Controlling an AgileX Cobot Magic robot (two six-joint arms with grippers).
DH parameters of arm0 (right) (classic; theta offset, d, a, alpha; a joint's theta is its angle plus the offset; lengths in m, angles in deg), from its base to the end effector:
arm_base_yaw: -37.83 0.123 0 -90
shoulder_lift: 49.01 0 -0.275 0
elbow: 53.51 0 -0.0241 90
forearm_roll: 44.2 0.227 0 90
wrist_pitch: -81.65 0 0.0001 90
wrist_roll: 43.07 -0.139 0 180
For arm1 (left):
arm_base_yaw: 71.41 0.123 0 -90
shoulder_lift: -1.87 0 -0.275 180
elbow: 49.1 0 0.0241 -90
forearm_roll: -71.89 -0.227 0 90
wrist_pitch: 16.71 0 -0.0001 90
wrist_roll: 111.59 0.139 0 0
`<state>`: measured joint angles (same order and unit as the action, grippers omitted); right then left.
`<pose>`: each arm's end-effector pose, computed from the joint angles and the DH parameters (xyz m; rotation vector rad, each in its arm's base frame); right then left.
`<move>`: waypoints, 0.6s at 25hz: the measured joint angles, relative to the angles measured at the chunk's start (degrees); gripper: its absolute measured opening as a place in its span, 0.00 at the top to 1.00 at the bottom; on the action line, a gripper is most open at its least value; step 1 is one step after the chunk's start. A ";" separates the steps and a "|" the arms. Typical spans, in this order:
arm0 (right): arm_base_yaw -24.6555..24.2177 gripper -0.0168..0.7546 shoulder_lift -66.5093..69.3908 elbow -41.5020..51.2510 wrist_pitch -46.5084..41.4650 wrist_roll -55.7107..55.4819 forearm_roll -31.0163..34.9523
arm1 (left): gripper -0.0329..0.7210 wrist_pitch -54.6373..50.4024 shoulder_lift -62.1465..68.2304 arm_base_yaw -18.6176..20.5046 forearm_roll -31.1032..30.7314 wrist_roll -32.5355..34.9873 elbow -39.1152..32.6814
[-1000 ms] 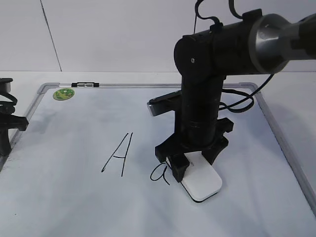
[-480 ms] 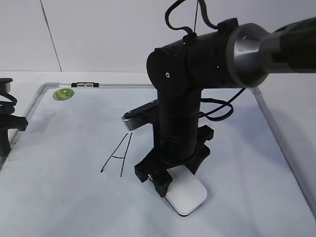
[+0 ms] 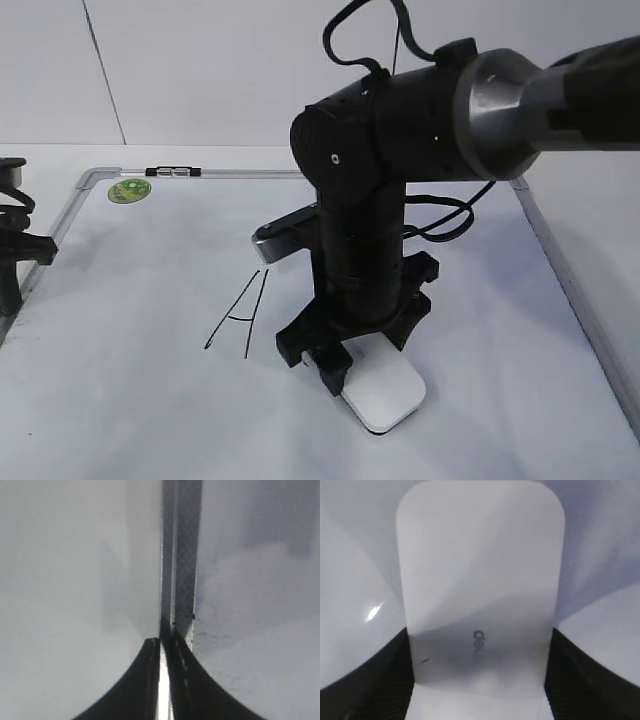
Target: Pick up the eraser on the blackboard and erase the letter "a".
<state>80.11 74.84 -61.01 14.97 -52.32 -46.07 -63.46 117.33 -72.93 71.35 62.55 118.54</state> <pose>0.2691 0.2390 0.1335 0.9033 -2.9716 0.0771 0.3253 -0.0077 0.1128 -0.1060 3.0447 0.0016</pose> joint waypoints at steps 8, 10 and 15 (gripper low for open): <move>-3.69 0.25 0.00 0.00 -0.93 -0.50 -0.69 | 0.92 0.00 0.00 0.00 0.00 0.00 0.00; -3.74 0.25 0.00 -0.05 -1.07 -0.50 -0.55 | 0.92 0.00 0.00 0.00 0.00 0.00 0.00; -3.34 0.25 0.09 -0.13 -1.09 0.94 0.84 | 0.92 0.00 0.00 0.00 0.00 0.00 0.00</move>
<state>76.77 74.93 -61.15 13.88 -51.38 -45.24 -63.46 117.33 -72.93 71.35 62.55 118.54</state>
